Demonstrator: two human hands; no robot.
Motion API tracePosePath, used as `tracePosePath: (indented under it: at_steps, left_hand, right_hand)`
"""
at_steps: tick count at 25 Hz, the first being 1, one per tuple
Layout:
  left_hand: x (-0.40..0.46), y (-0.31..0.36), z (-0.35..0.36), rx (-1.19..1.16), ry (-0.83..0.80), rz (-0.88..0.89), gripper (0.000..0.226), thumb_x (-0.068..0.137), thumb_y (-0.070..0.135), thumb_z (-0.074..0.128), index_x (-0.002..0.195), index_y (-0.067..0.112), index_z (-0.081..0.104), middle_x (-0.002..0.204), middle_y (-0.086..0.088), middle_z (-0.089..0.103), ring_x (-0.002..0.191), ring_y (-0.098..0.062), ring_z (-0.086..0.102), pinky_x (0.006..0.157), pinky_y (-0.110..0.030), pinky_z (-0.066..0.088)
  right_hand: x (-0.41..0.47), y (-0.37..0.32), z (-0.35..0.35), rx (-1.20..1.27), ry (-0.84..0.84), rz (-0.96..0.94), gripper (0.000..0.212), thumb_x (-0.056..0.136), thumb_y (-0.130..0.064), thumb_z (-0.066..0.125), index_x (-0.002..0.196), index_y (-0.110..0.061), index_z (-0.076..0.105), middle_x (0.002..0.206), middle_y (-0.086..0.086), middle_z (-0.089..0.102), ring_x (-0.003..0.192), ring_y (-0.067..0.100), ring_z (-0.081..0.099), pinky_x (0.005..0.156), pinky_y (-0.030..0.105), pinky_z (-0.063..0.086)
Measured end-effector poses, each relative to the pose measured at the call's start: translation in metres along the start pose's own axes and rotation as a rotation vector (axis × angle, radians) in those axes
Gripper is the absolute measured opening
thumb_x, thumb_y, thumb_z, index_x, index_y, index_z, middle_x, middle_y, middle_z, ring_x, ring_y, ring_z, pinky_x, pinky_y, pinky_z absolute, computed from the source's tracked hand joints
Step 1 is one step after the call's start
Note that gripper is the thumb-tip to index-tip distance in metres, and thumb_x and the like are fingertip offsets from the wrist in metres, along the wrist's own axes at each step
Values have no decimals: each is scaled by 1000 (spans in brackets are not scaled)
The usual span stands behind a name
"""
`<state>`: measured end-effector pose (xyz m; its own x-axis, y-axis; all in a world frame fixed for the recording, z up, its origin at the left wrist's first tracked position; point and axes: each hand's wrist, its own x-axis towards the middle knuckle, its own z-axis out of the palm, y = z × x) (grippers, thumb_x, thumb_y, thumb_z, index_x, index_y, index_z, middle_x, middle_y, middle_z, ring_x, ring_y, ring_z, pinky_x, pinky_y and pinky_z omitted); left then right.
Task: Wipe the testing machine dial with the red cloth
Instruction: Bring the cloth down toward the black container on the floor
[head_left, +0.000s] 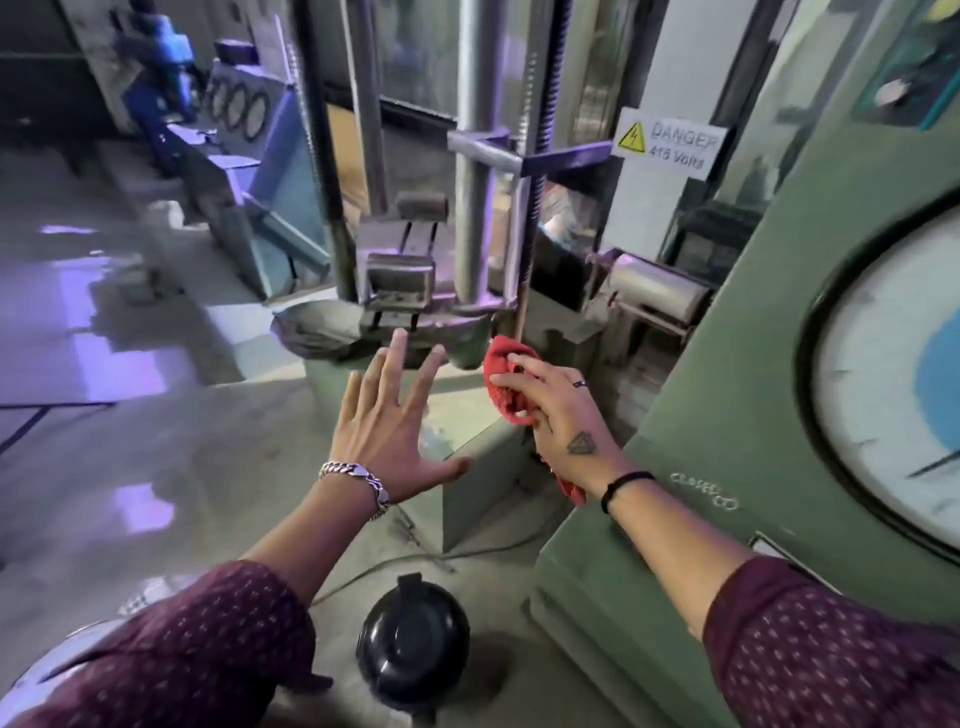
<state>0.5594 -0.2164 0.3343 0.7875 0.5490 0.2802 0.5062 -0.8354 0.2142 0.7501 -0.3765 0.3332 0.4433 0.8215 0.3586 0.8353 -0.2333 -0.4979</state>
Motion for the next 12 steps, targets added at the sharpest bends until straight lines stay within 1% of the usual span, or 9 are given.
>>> tracePosePath:
  at_steps: [1,4,5,6,9,12]
  left_hand:
    - [-10,-13,10,-11,-23,-19,146,61,93,70,173,46,-11,183,-3,-26,171,-39,2,136,-61,11]
    - [-46,-52,46,-39,-108,-74,146,63,88,75,173,46,-10,183,-5,-22,171,-38,2,136,-62,13]
    - [-57,-62,57,-53,-131,-92,145,63,88,75,173,45,-9,184,-5,-22,171,-38,2,136,-63,13]
    - [-69,-73,69,-68,-154,-112,145,63,89,74,174,45,-9,184,-5,-21,171,-38,2,136,-62,13]
    - [-101,-97,101,-103,-222,-169,145,64,95,69,173,46,-12,183,-4,-24,171,-39,1,136,-62,12]
    - [-131,-119,128,-107,-279,-238,143,63,98,62,173,45,-14,183,-5,-25,171,-39,1,136,-63,14]
  right_hand:
    - [-1,-2,22,11,-31,11,83,86,22,48,145,-30,74,166,1,58,135,38,50,122,49,44]
    - [-13,-6,89,44,-120,37,85,84,22,48,145,-31,74,165,2,59,134,37,52,120,38,41]
    - [-20,-5,106,53,-141,53,85,84,22,49,145,-31,74,165,1,60,132,37,52,119,38,42]
    - [-30,-4,125,63,-167,74,86,83,23,49,145,-32,74,165,0,60,131,36,53,119,39,44]
    - [-58,3,168,131,-212,142,86,81,27,47,143,-25,76,162,4,62,134,37,54,115,31,52]
    - [-86,9,203,187,-258,208,84,78,27,46,140,-20,79,159,9,63,133,41,55,113,36,57]
